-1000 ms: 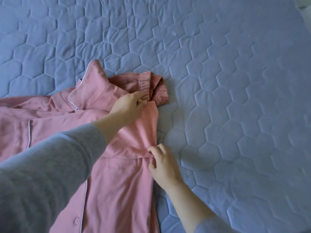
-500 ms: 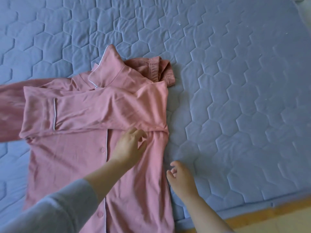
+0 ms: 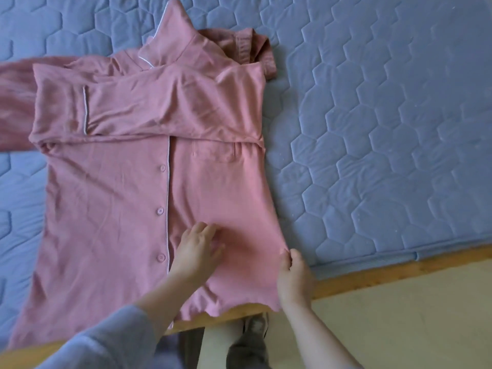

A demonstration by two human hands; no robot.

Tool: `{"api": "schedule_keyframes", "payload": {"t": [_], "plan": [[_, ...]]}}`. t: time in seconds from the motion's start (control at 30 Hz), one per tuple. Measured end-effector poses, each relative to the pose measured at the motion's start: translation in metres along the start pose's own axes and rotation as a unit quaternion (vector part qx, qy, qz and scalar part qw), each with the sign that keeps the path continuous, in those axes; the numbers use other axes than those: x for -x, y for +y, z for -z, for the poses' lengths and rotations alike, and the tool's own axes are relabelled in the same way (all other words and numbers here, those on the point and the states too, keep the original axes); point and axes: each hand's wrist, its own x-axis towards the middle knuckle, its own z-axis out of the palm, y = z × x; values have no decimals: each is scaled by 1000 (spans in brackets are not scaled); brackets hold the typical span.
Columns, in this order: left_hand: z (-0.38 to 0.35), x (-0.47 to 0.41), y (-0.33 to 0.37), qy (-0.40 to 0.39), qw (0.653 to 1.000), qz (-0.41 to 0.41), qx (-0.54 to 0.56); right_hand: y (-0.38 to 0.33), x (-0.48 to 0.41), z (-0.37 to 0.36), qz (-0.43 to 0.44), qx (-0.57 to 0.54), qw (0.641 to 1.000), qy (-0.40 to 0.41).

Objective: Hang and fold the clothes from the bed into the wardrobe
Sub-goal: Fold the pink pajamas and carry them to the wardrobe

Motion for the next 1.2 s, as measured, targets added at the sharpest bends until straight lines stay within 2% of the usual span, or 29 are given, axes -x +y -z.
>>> {"api": "schedule_keyframes", "payload": {"t": [0.07, 0.2, 0.4, 0.57, 0.73, 0.83, 1.0, 1.2], "plan": [[-9, 6, -2, -4, 1000, 26, -4, 18, 8, 7, -25, -30, 999, 31], [-25, 12, 1, -7, 998, 45, -41, 34, 10, 2, -43, -65, 996, -44], [-29, 42, 3, -5, 998, 66, -18, 51, 19, 6, -19, -102, 989, -109], [-33, 87, -11, -44, 997, 17, -59, 62, 30, 9, -7, -133, 991, -31], [-39, 108, -24, -85, 984, -28, -156, 68, 26, 7, -12, -122, 992, -17], [-45, 108, -23, -71, 974, -39, -212, 70, 20, 5, -9, -124, 992, -8], [-46, 96, -14, -16, 974, -34, -225, 72, 25, 8, 7, -172, 985, 17], [-28, 115, -22, -31, 972, -170, -162, 69, 30, 17, 16, -179, 983, 41]]}}
